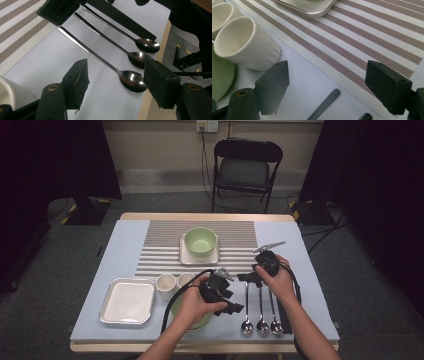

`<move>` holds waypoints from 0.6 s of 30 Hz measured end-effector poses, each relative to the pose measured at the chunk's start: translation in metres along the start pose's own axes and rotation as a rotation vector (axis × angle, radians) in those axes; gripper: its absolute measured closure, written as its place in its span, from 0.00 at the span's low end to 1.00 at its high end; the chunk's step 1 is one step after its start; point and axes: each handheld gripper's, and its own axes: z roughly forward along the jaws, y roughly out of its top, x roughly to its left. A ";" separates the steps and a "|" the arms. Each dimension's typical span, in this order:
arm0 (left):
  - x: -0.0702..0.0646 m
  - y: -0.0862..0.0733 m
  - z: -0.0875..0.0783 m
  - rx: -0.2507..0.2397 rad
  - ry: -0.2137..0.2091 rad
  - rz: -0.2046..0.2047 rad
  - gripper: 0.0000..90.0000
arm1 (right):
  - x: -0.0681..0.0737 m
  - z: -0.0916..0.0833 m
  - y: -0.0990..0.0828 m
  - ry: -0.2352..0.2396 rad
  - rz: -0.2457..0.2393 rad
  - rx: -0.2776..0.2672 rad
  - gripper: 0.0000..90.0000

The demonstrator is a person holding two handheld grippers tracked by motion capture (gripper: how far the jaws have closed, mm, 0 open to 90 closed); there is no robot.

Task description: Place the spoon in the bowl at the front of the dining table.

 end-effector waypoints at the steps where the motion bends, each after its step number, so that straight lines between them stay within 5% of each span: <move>1: 0.000 0.000 0.001 -0.002 -0.005 0.004 0.43 | 0.000 0.000 0.000 -0.001 0.001 -0.001 0.21; 8: -0.004 0.001 0.007 0.030 0.000 0.026 0.50 | -0.001 0.000 -0.001 -0.005 0.003 -0.002 0.21; 18: -0.013 0.006 0.009 0.026 -0.012 0.005 0.58 | -0.002 0.000 -0.001 -0.005 0.008 -0.001 0.21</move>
